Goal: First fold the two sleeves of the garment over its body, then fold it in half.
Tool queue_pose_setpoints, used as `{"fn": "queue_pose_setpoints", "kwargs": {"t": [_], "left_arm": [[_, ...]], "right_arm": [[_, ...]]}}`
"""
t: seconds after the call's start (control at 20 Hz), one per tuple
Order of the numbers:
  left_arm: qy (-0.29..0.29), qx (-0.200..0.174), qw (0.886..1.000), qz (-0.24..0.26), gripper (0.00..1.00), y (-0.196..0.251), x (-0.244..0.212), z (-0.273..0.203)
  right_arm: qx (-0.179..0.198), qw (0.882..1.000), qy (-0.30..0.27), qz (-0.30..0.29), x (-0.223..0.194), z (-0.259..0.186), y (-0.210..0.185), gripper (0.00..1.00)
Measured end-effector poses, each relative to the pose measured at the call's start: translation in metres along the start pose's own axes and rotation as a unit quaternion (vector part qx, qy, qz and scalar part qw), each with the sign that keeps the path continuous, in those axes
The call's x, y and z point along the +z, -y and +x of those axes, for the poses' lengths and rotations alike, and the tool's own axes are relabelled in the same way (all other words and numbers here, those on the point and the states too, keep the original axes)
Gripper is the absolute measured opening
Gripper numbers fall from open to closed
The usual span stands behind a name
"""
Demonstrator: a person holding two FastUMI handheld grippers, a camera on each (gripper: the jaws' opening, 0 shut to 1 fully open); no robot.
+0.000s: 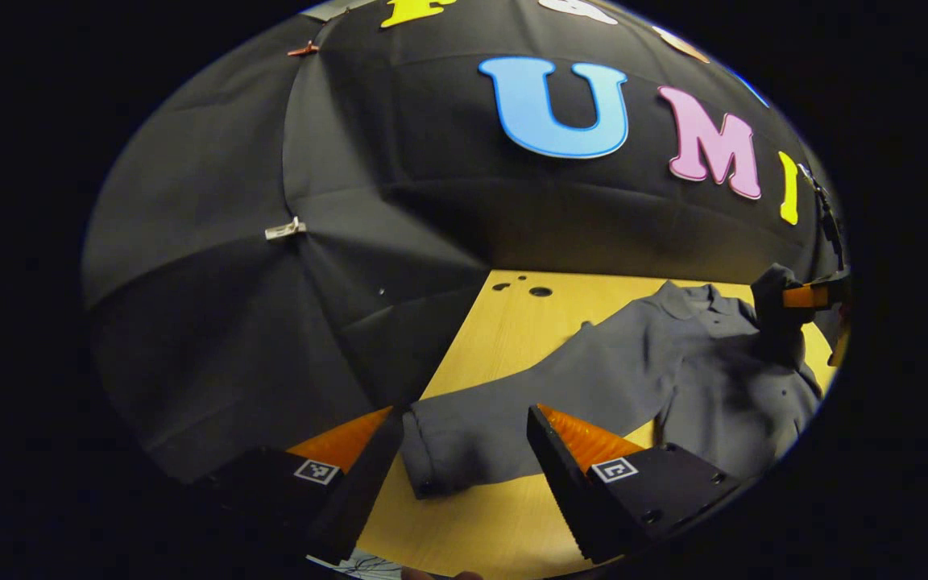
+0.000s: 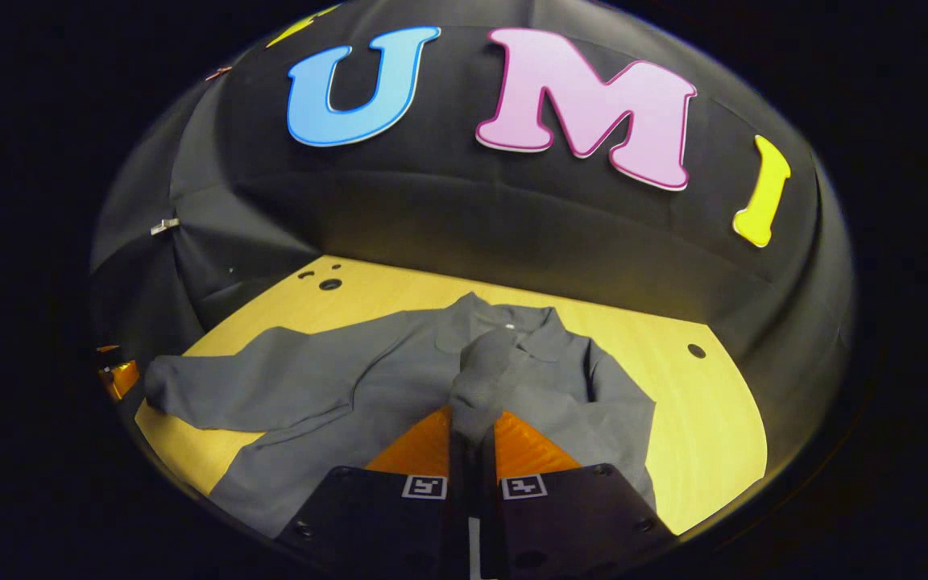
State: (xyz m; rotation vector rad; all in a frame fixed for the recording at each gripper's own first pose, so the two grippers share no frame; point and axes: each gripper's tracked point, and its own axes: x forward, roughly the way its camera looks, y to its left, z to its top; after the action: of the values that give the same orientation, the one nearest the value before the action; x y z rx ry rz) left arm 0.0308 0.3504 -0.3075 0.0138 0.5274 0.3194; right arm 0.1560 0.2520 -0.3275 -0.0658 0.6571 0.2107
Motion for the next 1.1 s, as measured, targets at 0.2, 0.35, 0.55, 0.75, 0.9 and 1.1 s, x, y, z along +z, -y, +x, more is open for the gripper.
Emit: {"fn": "queue_pose_setpoints", "kwargs": {"t": [0.2, 0.35, 0.55, 0.75, 0.9, 1.1], "left_arm": [[-0.036, 0.019, 0.999, -0.011, 0.98, -0.015, -0.032, 0.028], [-0.062, 0.02, 0.998, -0.019, 0.98, -0.014, -0.048, 0.044], [-0.087, 0.023, 0.996, -0.022, 0.98, -0.017, -0.065, 0.056], [-0.107, 0.023, 0.994, -0.017, 0.98, -0.019, -0.079, 0.065], [-0.116, 0.022, 0.993, -0.024, 0.99, -0.016, -0.085, 0.07], [-0.116, 0.026, 0.992, -0.051, 0.96, -0.016, -0.088, 0.07]], "right_arm": [[0.003, 0.999, -0.034, -0.008, -0.021, 0.018, -0.015, 0.1], [0.005, 0.999, -0.053, -0.011, -0.035, 0.028, -0.026, 0.1], [0.022, 0.997, -0.074, 0.0, -0.048, 0.033, -0.046, 0.14], [0.042, 0.995, -0.086, -0.009, -0.056, 0.031, -0.062, 0.37], [0.077, 0.994, -0.078, 0.006, -0.05, 0.022, -0.082, 0.48], [0.119, 0.991, -0.061, 0.03, -0.04, 0.003, -0.094, 0.72]]}}
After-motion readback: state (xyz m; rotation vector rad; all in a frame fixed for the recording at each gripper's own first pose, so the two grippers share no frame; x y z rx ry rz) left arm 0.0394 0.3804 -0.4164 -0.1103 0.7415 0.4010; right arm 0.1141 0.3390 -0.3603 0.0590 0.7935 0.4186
